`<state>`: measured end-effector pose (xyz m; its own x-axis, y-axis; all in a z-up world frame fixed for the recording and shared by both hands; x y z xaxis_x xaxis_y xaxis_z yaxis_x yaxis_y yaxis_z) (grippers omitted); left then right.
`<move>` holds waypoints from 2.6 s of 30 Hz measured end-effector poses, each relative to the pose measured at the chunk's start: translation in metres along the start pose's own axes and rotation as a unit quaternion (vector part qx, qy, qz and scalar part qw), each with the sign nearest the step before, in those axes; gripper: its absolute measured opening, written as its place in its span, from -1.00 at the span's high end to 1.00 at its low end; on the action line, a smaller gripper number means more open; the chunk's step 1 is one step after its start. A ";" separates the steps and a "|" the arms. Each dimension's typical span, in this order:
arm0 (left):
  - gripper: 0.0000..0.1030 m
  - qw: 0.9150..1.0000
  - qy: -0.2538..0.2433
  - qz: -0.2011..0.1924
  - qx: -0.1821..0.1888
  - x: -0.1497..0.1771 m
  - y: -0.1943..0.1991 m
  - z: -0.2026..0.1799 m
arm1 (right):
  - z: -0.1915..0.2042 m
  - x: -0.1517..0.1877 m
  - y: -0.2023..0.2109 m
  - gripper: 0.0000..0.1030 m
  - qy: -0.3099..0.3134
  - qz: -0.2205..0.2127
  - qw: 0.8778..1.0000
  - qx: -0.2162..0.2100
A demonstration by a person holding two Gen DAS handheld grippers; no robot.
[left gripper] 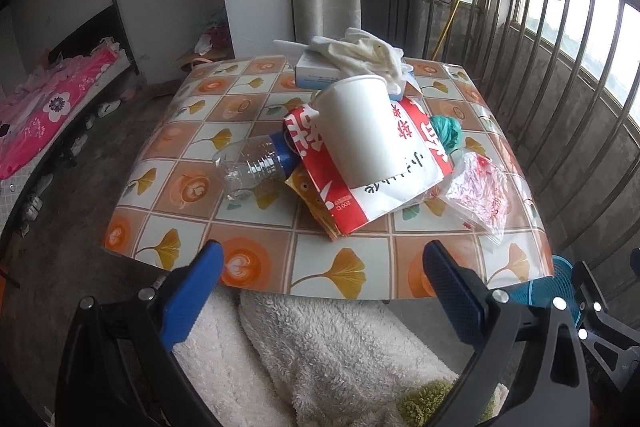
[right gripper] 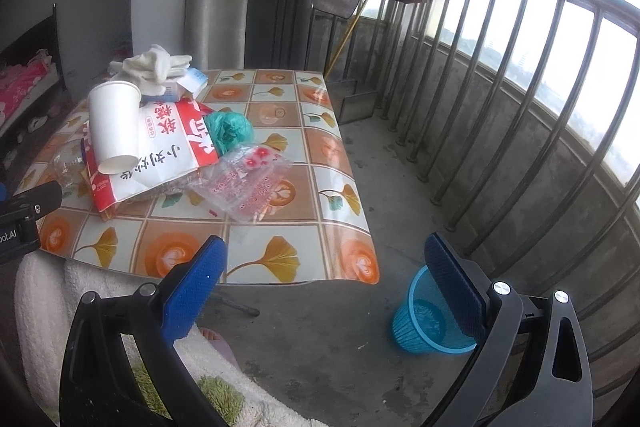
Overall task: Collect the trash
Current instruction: 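Move both tools toward the white paper cup and clear wrapper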
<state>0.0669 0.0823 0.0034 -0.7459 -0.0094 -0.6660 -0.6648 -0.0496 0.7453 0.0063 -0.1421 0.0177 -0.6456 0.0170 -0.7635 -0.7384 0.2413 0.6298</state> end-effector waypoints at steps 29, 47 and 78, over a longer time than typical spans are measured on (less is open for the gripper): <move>-0.89 1.000 -0.004 0.004 -0.013 -0.024 -0.010 0.068 | 0.066 -0.012 0.004 -0.85 0.002 0.016 1.000 -0.011; -0.89 1.000 0.000 0.012 -0.018 -0.031 -0.019 0.080 | 0.078 -0.016 -0.002 -0.85 0.004 0.023 1.000 -0.018; -0.89 0.984 0.040 -0.054 0.167 -0.007 -0.063 0.009 | 0.001 -0.041 -0.116 -0.74 0.002 0.039 0.989 -0.144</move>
<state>0.1136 0.0941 -0.0384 -0.6743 -0.1017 -0.7314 -0.7254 0.2768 0.6303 0.1183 -0.1702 -0.0241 -0.7036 0.0216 -0.7102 -0.7103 -0.0464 0.7023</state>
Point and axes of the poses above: each gripper's, at about its wrist camera, not at the fingertips, and y roughly against the way its jaws point, z to its left, x to its underside, the point moved 6 cm from there along -y, roughly the way its jaws point, and after that the axes turned 1 degree about y, right-handed, at the moved point
